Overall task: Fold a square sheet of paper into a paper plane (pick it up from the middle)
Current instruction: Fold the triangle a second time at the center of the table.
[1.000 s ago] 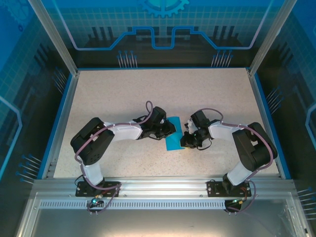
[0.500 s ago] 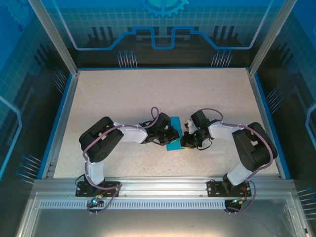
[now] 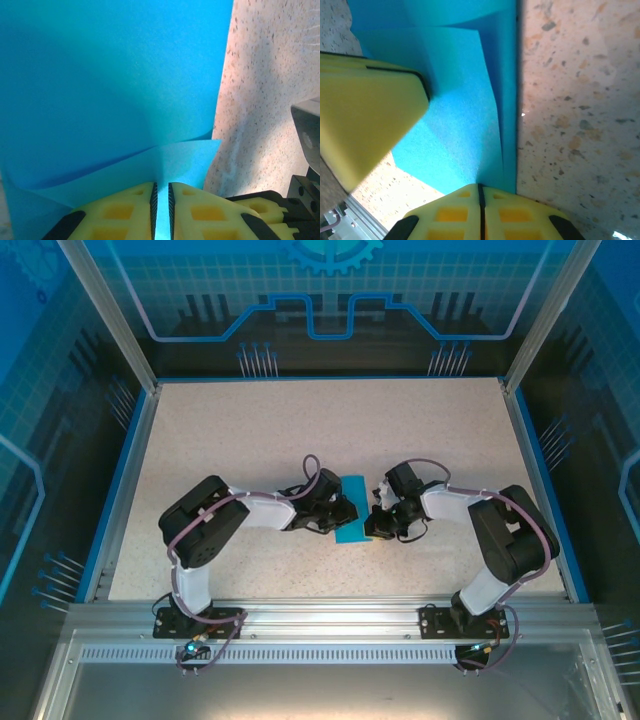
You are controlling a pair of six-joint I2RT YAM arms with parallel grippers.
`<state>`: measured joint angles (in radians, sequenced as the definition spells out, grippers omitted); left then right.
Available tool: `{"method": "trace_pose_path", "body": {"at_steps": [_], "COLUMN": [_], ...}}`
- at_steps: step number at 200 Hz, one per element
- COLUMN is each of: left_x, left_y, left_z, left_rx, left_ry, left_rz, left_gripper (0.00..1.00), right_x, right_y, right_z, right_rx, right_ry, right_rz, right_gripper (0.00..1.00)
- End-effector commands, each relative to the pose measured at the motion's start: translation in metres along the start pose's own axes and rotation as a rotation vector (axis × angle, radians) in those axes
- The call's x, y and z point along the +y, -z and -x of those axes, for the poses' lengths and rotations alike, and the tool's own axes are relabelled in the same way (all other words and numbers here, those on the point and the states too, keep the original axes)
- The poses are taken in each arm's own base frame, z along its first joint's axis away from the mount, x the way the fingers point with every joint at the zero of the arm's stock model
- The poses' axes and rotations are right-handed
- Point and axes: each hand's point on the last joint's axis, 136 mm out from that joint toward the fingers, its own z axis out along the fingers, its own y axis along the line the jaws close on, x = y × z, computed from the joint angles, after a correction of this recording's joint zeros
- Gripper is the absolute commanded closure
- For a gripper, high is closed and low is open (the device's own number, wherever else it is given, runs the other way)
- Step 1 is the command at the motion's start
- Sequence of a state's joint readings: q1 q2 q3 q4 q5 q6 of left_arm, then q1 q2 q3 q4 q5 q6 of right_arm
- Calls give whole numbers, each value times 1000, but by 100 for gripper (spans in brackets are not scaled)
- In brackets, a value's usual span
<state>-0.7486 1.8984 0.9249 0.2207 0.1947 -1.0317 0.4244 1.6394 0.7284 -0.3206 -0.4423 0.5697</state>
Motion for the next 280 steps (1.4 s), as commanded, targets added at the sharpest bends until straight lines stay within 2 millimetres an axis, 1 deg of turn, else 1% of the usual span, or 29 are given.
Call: {"method": "trace_pose_path", "body": {"at_steps": [1,49,87,158,177,189,206,221,238,249,261,280], "left_x": [27,34,47,63,64,60,50,38,20,7,-9,-29], "left_y": [10,14,16,27,31,35,44,52,63,68,70,63], "left_z": [23,33,40,55,59,60,63,64,64,60,51,33], "left_rx": [-79,-93,-103,-118,-124,-125,-137,-145,-147,-135,-113,-61], "left_ry": [-10,-4,9,37,45,43,32,26,16,7,-22,-85], "left_rz": [75,81,89,95,91,77,54,25,-29,-64,-94,-89], "left_gripper": [81,81,81,80,80,80,80,78,78,77,77,78], "right_x": [-49,-50,-49,-48,-48,-48,-47,-46,-45,-44,-44,-43], "right_y": [-14,-15,-16,-15,-16,-16,-16,-16,-15,-15,-14,-14], "right_z": [-22,-22,-23,-22,-22,-22,-22,-22,-23,-22,-22,-22], "right_rx": [61,63,69,67,69,69,70,70,67,63,63,61], "right_ry": [-84,-83,-82,-79,-78,-76,-73,-70,-67,-64,-62,-60], "right_rz": [-193,-196,-196,-193,-188,-187,-183,-178,-175,-171,-170,-165], "right_gripper": [92,92,92,93,92,92,92,92,92,92,92,92]}}
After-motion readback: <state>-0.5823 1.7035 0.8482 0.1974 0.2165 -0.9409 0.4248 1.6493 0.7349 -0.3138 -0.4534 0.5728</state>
